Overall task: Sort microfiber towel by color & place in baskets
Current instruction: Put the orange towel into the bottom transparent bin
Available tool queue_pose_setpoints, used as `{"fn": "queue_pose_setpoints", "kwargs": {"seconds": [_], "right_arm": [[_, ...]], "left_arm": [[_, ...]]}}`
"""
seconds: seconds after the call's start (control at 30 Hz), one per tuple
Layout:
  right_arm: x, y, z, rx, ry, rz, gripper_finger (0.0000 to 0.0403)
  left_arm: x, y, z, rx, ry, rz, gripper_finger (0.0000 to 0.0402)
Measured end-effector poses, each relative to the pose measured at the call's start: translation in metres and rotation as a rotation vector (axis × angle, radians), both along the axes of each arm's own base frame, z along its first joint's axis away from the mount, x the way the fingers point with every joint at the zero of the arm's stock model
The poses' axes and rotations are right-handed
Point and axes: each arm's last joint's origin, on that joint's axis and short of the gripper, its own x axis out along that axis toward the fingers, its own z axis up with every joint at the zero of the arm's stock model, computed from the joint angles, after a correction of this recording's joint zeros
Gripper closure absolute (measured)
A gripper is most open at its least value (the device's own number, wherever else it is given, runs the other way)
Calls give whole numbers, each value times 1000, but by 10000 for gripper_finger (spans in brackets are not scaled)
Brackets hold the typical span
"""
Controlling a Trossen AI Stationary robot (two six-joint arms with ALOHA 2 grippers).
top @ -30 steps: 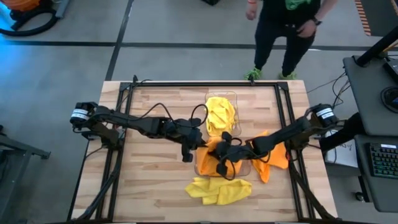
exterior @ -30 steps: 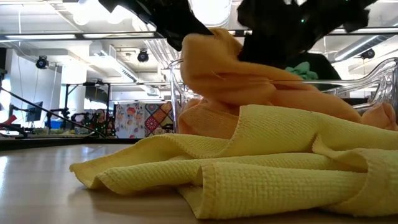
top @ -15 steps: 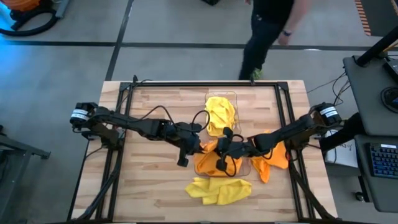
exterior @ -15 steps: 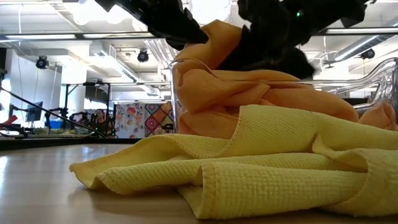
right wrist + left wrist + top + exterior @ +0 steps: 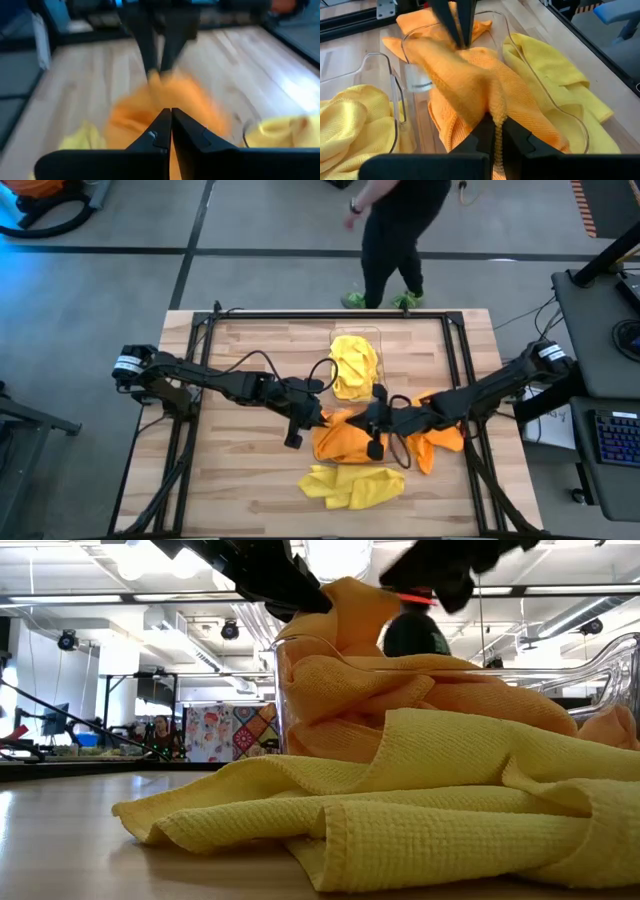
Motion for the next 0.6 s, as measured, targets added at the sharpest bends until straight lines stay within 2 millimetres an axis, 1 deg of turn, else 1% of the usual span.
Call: {"fn": "queue_pose_setpoints", "kwargs": {"seconds": [0.1,0.23,0.3,0.43,0.53,0.6], "right_arm": [[0,-1,9,-1,-65,6,394],[10,-5,11,-14,-136,-4,394],[16,-8,7,-15,-150,-18,394],[28,-9,-11,-18,-112,-4,394],[32,-8,-21,-1,-81,14,394],[34,-7,-25,1,-68,10,394]], "left_arm": [[1,0,1,-1,-12,0,401],[2,-1,3,-9,-38,-7,401],[2,-1,4,-12,-44,-6,401],[3,-1,4,-19,-46,-1,401],[3,0,4,-28,-44,30,398],[3,0,4,-23,-39,47,388]]}}
